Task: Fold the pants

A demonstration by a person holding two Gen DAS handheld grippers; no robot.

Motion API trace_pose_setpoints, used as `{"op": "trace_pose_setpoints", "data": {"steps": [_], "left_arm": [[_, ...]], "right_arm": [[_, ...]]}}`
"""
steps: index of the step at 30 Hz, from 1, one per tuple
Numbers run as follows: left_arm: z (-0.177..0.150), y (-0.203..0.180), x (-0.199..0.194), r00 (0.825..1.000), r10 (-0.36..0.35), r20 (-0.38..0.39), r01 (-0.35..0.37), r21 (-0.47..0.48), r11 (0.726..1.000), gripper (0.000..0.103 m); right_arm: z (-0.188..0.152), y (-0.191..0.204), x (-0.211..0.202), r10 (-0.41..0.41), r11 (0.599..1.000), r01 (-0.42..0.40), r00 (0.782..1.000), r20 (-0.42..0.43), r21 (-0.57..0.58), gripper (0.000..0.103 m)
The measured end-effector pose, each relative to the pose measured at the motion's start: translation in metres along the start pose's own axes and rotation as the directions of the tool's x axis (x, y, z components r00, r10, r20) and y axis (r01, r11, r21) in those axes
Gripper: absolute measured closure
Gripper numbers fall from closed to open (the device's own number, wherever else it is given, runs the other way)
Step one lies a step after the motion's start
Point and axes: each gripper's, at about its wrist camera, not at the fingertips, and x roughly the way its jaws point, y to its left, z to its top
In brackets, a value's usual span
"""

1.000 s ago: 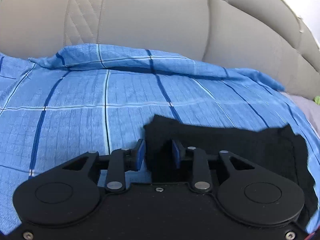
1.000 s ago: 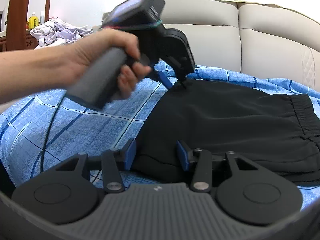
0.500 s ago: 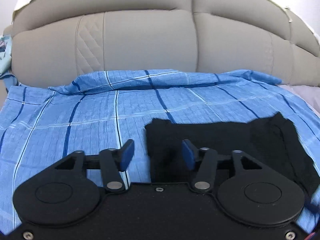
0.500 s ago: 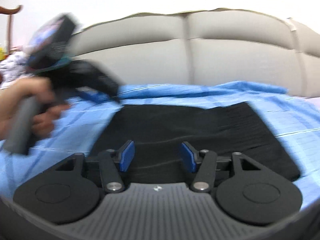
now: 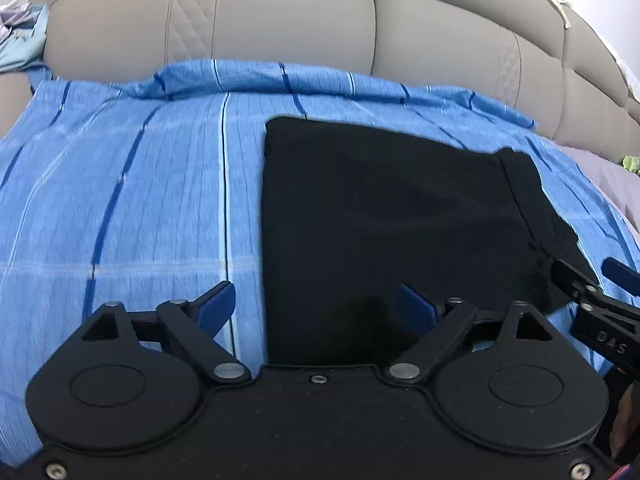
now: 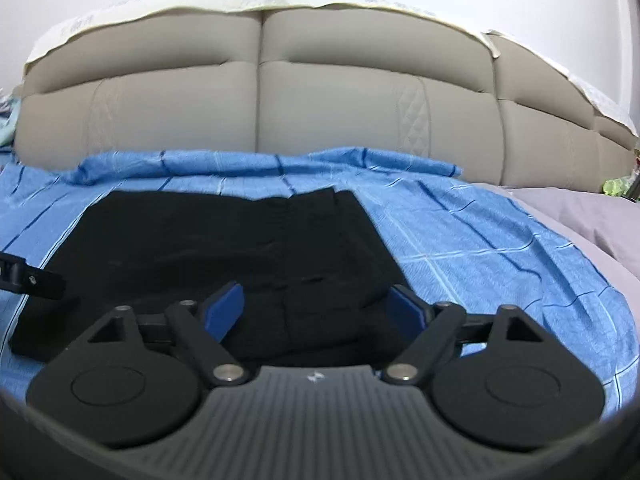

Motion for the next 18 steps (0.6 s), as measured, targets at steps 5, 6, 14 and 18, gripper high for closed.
{"op": "trace_pose_setpoints", "data": {"steps": [5,6,14,18], "left_arm": [[-0.021,-0.009,-0.003,0.999,0.031,-0.013,-0.031,0.007,1.000,0.014],[-0.025,-0.011,-0.005,0.999,0.040,-0.010,-0.040,0.008,0.999,0.014],[-0.043,-0.028,-0.005,0.997,0.080,-0.020,-0.078,0.058,0.995,0.003],[-0.047,-0.030,0.002,0.994,0.097,-0.056,-0.094,0.049,0.994,0.003]], "right_arm": [[-0.012,0.011,-0.006,0.032,0.999,-0.033,0.999,-0.029,-0.039,0.009],[-0.013,0.011,-0.006,0.038,0.999,-0.039,0.999,-0.037,-0.033,0.008],[-0.021,0.018,-0.011,0.091,0.995,-0.095,0.992,-0.084,-0.042,0.002],[-0.026,0.024,-0.009,0.101,0.991,-0.110,0.989,-0.111,-0.076,0.000]]}}
